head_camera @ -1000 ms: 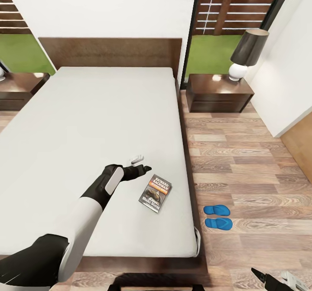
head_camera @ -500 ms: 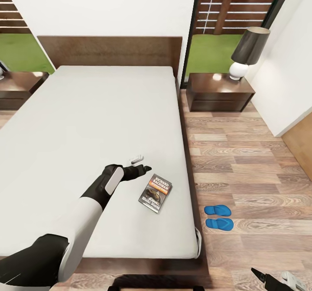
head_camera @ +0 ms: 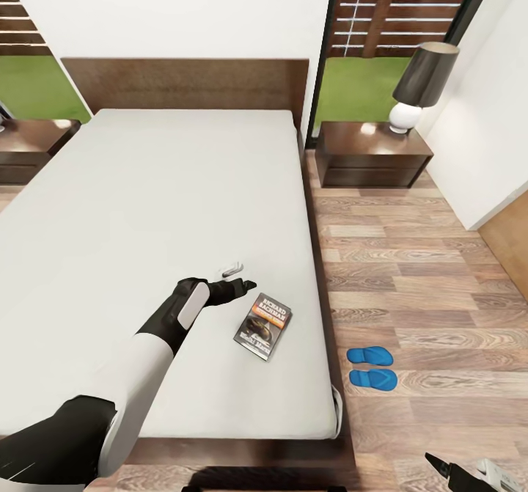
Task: In the bedroom, move the book from the bed onto either nightstand, and place the two sandals side by side next to the bed.
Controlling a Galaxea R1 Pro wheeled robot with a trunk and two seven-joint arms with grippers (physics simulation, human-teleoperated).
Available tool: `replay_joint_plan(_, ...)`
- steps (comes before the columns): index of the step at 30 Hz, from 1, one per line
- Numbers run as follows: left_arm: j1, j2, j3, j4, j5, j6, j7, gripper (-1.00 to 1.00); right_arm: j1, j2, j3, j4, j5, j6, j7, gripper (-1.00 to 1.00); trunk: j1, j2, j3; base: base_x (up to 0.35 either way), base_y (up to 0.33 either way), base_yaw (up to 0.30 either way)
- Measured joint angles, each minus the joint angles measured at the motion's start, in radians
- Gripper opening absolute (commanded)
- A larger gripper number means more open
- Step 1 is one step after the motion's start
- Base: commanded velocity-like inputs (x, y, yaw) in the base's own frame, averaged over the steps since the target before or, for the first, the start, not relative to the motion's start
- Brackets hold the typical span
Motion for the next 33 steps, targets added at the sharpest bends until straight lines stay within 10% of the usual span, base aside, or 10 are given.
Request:
replay_joint_plan(11, 0.0, 0.0, 0.0, 0.0, 0.001, 0.0, 0.0, 1.0, 0.0, 0.0, 0.0, 0.0, 0.0, 0.0, 0.0, 1.0, 0.042, -0.077, -0.034, 0.0, 0.0, 0.0)
replay_joint_plan(33, 0.0, -0.053, -0.004, -0.045, -0.004, -0.047, 0.001, 1.0, 0.0, 0.0, 0.0, 0.0, 0.0, 0.0, 0.0, 1.0, 0.042, -0.077, -0.035, 0.0, 0.0, 0.0)
